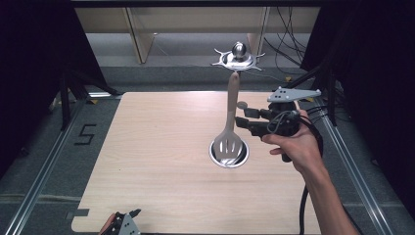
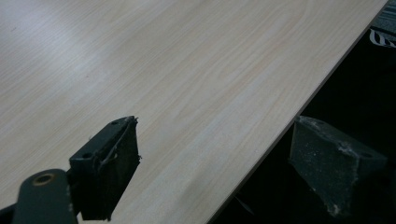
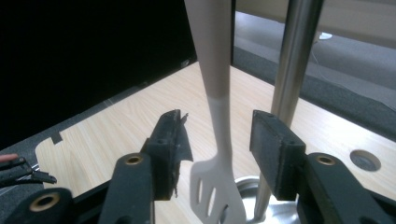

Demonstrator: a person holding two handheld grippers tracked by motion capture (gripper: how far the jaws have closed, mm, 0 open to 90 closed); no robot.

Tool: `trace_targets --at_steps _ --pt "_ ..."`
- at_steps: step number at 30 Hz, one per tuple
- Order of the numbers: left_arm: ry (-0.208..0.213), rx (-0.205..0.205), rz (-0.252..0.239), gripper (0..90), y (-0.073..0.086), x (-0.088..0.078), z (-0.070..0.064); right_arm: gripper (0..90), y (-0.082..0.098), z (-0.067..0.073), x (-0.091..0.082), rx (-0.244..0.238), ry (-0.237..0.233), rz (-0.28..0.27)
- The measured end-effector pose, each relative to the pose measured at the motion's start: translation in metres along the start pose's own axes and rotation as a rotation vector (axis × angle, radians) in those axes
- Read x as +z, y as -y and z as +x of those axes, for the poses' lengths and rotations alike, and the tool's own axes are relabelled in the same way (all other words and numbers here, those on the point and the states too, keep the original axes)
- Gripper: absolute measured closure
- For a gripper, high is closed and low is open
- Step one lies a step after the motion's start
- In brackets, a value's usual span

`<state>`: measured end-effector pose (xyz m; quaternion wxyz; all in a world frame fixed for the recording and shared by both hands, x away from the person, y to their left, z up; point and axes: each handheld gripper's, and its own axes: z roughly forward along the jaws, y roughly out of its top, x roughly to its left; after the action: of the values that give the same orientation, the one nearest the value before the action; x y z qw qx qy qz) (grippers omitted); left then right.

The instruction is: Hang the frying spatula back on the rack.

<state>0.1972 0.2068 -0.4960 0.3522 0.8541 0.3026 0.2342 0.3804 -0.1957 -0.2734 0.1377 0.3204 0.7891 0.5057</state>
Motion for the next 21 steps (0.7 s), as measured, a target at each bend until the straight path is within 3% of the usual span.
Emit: trace_targets --at_steps 1,3,6,15,20,21 --pt "-0.011 0.001 -0.002 14.9 0.000 0.000 0.000 53.2 0.003 0.001 -0.001 0.019 0.011 -0.008" --pt "0.000 0.017 -0.025 14.9 -0.001 0.001 0.001 52.8 0.006 -0.001 -0.003 -0.005 0.010 -0.004" --pt "-0.017 0.028 -0.015 14.9 -0.001 0.001 0.002 50.5 0.013 -0.001 -0.005 0.000 0.014 -0.011" --pt "-0.008 0.023 -0.016 14.9 -0.001 0.000 0.003 49.6 0.034 -0.007 -0.006 0.004 0.049 0.007" --pt "0.000 0.015 -0.033 14.9 0.000 0.001 0.002 48.0 0.050 -0.012 -0.006 0.010 0.070 0.006" --pt "-0.005 -0.018 -0.019 14.9 0.001 0.000 0.000 48.0 0.052 -0.013 -0.005 0.002 0.071 0.002"
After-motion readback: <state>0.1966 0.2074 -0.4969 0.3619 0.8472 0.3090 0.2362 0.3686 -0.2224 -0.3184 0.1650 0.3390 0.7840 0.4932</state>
